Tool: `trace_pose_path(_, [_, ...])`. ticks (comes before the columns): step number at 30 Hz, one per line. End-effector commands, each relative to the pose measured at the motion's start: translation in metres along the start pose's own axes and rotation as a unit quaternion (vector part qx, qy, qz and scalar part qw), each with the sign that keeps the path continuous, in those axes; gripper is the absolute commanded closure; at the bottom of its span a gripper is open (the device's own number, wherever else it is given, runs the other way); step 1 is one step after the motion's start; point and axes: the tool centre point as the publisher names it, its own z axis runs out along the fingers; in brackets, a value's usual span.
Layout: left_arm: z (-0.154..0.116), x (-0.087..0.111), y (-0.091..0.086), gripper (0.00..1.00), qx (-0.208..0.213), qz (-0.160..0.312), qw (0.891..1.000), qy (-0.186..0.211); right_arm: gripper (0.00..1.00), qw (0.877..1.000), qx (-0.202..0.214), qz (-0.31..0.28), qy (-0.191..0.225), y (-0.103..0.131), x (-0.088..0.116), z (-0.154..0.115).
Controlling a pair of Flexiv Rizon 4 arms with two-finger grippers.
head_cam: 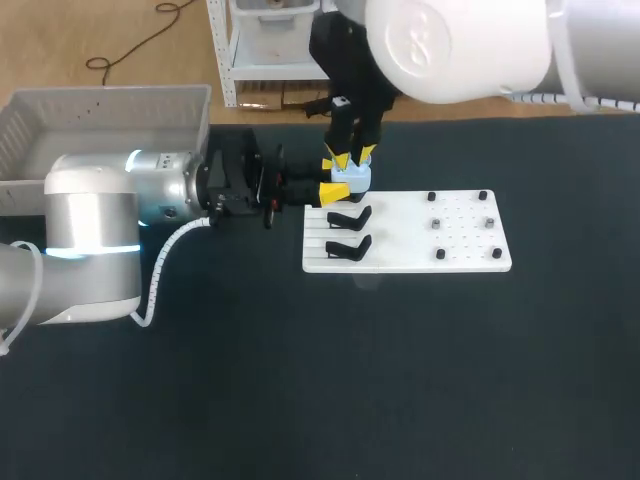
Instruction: Pick up each earbud case from the left stands, insert the matching earbuds, close the lid, and place the case in the box.
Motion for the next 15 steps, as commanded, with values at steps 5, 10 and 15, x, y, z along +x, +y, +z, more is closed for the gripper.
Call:
trace_pose_path(5, [0.0001,0.0008,0.0009,1.0,0.001,0.0,1.0,0.0,1.0,1.0,-0.001,0.008,0.005,-0.0027,-0.0038,0.0064])
trace_pose_path(10, [0.0001,0.0008,0.0009,1.0,0.001,0.0,1.0,0.0,1.0,1.0,-0.003,0.015,0.01,-0.008,-0.0045,0.0103])
trace_pose_path(15, [0.0001,0.0008,0.0009,1.0,0.001,0.0,1.0,0.0,1.0,1.0,-0.004,0.017,0.009,-0.0092,-0.0042,0.0111])
